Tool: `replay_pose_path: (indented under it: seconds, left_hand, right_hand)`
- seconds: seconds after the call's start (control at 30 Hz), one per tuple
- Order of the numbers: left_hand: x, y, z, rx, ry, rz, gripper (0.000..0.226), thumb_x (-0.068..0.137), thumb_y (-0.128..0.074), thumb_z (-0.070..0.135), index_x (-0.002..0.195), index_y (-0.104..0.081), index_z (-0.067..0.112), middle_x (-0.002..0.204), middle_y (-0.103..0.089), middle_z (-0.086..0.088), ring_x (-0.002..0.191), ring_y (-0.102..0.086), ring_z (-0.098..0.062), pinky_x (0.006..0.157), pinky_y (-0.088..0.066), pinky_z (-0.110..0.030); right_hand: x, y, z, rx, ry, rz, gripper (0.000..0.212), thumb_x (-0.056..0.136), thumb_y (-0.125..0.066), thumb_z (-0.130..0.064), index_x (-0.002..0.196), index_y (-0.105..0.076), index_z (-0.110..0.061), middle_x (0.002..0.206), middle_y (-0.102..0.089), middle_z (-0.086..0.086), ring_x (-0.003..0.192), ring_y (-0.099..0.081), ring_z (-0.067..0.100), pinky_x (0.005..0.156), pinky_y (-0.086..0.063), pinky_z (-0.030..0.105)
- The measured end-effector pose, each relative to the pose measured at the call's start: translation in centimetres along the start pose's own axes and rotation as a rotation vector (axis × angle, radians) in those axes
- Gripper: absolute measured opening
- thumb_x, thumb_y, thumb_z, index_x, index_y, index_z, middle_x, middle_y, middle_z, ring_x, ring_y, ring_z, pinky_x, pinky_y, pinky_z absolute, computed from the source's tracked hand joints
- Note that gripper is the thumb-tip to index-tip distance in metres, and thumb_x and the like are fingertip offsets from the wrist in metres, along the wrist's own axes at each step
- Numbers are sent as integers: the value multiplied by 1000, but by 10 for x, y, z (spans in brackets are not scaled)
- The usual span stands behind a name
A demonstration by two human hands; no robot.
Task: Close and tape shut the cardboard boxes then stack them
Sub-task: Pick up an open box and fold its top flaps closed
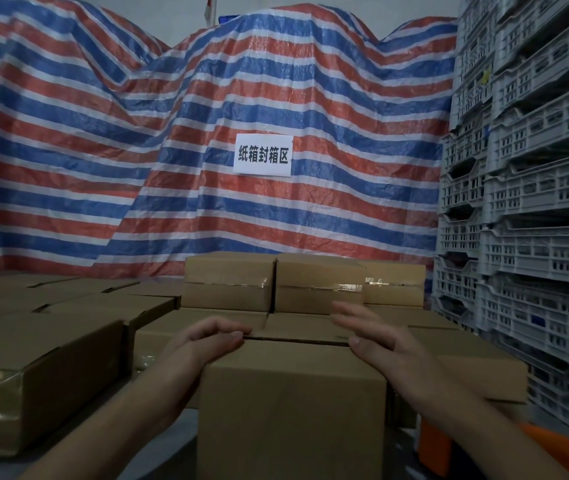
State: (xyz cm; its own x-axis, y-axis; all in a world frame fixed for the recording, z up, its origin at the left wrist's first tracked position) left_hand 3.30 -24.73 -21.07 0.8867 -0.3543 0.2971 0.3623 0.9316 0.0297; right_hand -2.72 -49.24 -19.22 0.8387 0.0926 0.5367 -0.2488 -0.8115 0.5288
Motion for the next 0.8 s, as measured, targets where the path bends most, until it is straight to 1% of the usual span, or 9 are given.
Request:
replay_pose_path:
  seconds: [0.07, 0.23, 0.37, 0.43, 0.53, 0.6, 0.7, 0.73, 0.8]
  left_hand:
    - [-1, 1, 1, 16, -1, -5, 18, 71, -65, 32, 83, -76, 23, 86, -74, -1, 72, -69, -16, 60, -52, -29]
    - [0, 5, 11, 230, -7, -4, 12, 83, -65, 29, 85, -75, 25, 93, -74, 5, 88, -69, -15, 79, -51, -32]
    - [2, 3, 35, 628, -20, -15, 12, 94, -61, 36, 91, -70, 42, 91, -69, 11, 75, -66, -1, 61, -49, -18]
    - [2, -9, 50, 891, -133, 19, 11, 94, -57, 42, 103, -61, 48, 102, -58, 20, 76, -62, 1, 57, -45, -12]
    - [-2, -42, 66, 1041, -368, -26, 36, 93, -48, 56, 128, -46, 50, 129, -49, 25, 92, -46, 16, 71, -36, -9]
    - [-1, -62, 67, 1113, -430, -148, 61, 84, -38, 76, 140, -35, 51, 144, -36, 29, 103, -32, 27, 77, -26, -6]
    - [3, -79, 47, 1256, -289, -384, 83, 75, -35, 89, 147, -13, 55, 157, -11, 29, 132, -25, 6, 89, -25, -20]
    - [3, -80, 41, 1292, -255, -424, 86, 73, -37, 89, 147, -10, 55, 157, -12, 28, 133, -29, 0, 89, -27, -22]
    - [3, -80, 34, 1321, -242, -428, 86, 72, -41, 89, 145, -11, 56, 154, -25, 25, 118, -38, 2, 81, -29, -16]
  right_hand:
    - [2, -2, 2, -1, -40, -37, 42, 104, -50, -21, 105, -73, -55, 129, -58, -39, 123, -46, -18, 106, -34, 16]
    - [5, -1, 4, -53, -58, -77, 42, 104, -49, -27, 104, -63, -66, 121, -59, -42, 124, -49, -13, 114, -31, 25]
    - [3, -1, 3, -52, -71, -88, 40, 105, -47, -28, 102, -67, -63, 118, -59, -45, 120, -48, -19, 111, -31, 20]
    - [3, 0, 4, -25, -87, -77, 40, 105, -48, -26, 99, -72, -58, 118, -62, -41, 120, -50, -16, 111, -32, 20]
    - [3, 1, 5, 6, -107, -79, 39, 105, -48, -27, 101, -73, -56, 121, -65, -33, 122, -53, -9, 108, -36, 21]
    - [3, 0, 4, 31, -98, -98, 36, 104, -46, -30, 107, -72, -55, 123, -67, -27, 121, -57, -4, 106, -40, 26]
    - [3, -1, 2, 68, -79, -97, 38, 103, -46, -30, 102, -72, -57, 118, -69, -26, 113, -62, -5, 103, -44, 28]
    - [4, -1, 2, 80, -75, -90, 37, 104, -47, -31, 101, -73, -57, 118, -70, -25, 113, -62, -4, 104, -44, 29]
    - [4, -3, 4, 82, -66, -100, 30, 99, -48, -41, 103, -73, -56, 118, -70, -24, 114, -62, -3, 100, -46, 27]
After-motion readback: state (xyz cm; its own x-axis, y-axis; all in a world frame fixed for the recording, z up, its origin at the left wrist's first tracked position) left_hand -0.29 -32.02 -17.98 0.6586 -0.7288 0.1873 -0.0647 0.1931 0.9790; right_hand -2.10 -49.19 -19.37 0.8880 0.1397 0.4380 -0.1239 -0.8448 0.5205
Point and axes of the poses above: each hand's wrist, its own x-axis towards the middle knuckle, its own y-axis out of the back of the hand, z = x × y, the point moved 5 cm from there along x, towards the middle knuckle
